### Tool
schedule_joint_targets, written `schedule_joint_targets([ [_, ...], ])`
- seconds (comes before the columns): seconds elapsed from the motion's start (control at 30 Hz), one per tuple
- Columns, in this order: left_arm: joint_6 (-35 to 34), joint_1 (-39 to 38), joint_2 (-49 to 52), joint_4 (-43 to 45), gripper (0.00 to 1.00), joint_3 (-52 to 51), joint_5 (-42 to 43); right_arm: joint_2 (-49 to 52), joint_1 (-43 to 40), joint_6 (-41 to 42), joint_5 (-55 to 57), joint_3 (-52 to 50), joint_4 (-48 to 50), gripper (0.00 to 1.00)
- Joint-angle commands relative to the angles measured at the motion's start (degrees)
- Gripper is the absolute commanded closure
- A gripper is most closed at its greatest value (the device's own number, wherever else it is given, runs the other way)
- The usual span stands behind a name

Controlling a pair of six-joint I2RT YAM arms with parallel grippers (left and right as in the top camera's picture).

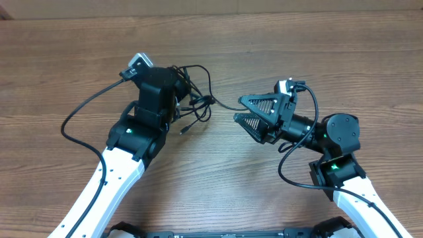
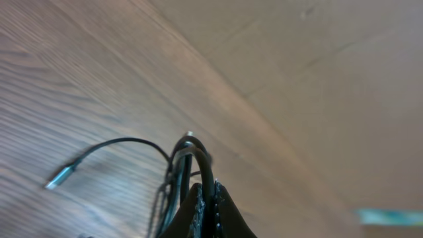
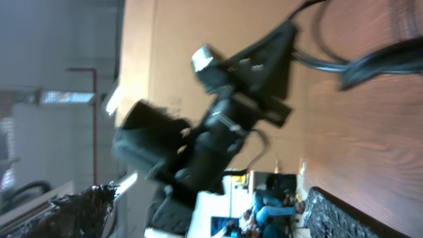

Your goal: Untangle cables

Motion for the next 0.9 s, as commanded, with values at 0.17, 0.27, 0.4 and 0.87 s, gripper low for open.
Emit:
schedule_joint_targets([
  [0.17,-31.80,0.07,-2.27,2.14,0.96,0.39,2.54,-0.55,-0.13,-3.48,9.84,0.63,-16.22,0.00],
  [0.27,-38.45,0.07,-2.27,2.25,0.95,0.39,5.79,-0.55,-0.13,-3.45,12.79,0.63,-20.22,0.00],
  [0.4,-39.93,0.07,-2.27,3.41,0.96,0.39,10.05,-0.55,-0.13,-3.45,14.21,0.63,-21.57,0.00],
  [0.87,-46.14,-0.39,-2.27,14.80,0.95,0.39,16.92,-0.55,0.04,-3.45,15.19,0.63,-23.30,0.00],
])
